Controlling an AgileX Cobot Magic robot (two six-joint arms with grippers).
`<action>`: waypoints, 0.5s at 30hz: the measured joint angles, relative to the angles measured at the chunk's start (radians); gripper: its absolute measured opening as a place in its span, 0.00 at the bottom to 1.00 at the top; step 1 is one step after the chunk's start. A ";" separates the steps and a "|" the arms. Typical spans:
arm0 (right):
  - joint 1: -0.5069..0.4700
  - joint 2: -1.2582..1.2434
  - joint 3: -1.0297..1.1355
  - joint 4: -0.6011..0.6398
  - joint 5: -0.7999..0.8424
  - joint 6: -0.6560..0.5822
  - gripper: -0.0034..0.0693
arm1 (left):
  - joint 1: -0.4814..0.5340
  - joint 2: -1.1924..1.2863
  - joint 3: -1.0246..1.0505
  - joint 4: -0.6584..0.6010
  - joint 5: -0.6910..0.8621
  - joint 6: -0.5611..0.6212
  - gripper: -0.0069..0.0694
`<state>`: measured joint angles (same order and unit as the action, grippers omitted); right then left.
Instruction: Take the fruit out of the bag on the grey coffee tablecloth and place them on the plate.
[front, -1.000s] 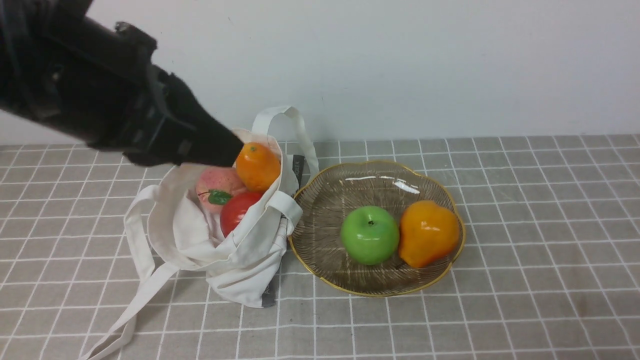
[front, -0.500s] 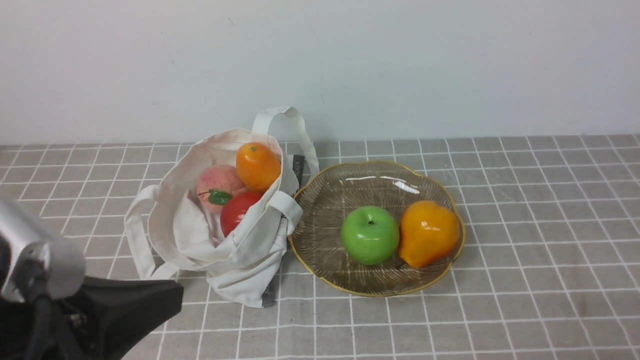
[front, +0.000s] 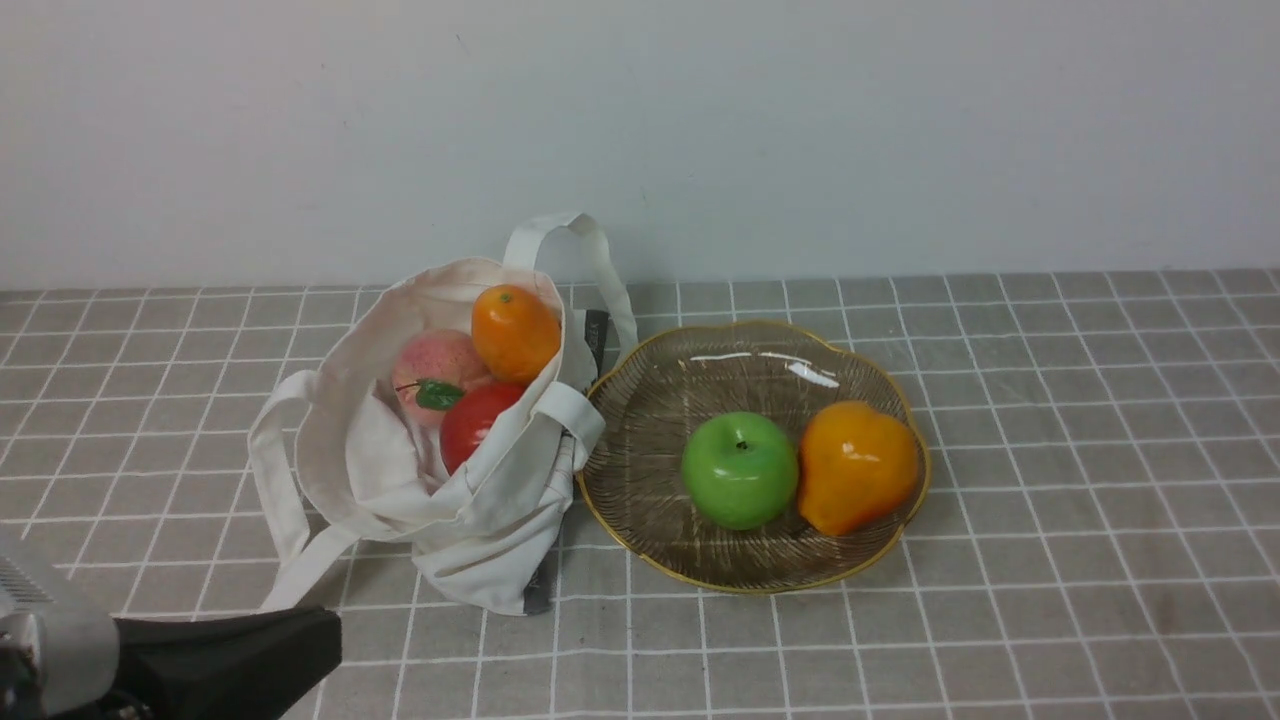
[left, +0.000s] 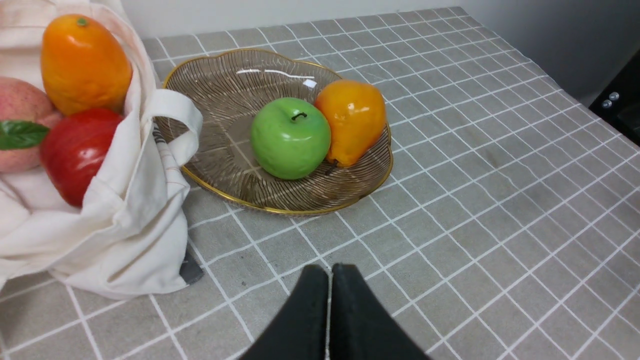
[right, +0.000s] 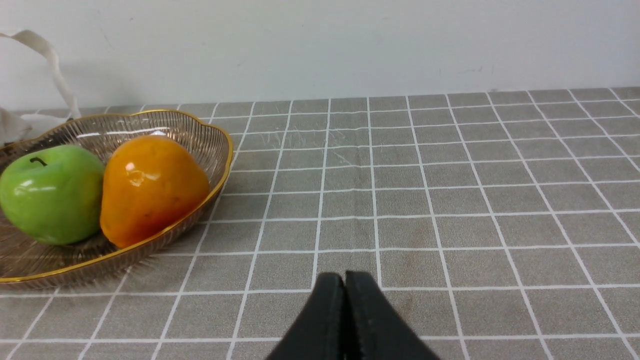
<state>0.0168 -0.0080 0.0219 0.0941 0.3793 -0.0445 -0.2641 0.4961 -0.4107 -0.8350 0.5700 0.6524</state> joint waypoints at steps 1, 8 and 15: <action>0.000 0.000 0.000 0.000 0.000 0.000 0.03 | 0.000 0.000 0.000 0.013 0.000 0.007 0.08; 0.000 0.000 0.000 0.000 0.000 0.000 0.03 | -0.036 0.005 0.013 0.087 -0.048 0.015 0.08; 0.000 0.000 0.000 0.000 0.000 0.000 0.03 | -0.039 0.010 0.057 0.105 -0.111 0.014 0.08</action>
<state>0.0168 -0.0080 0.0219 0.0941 0.3793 -0.0445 -0.3026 0.5064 -0.3534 -0.7299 0.4586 0.6662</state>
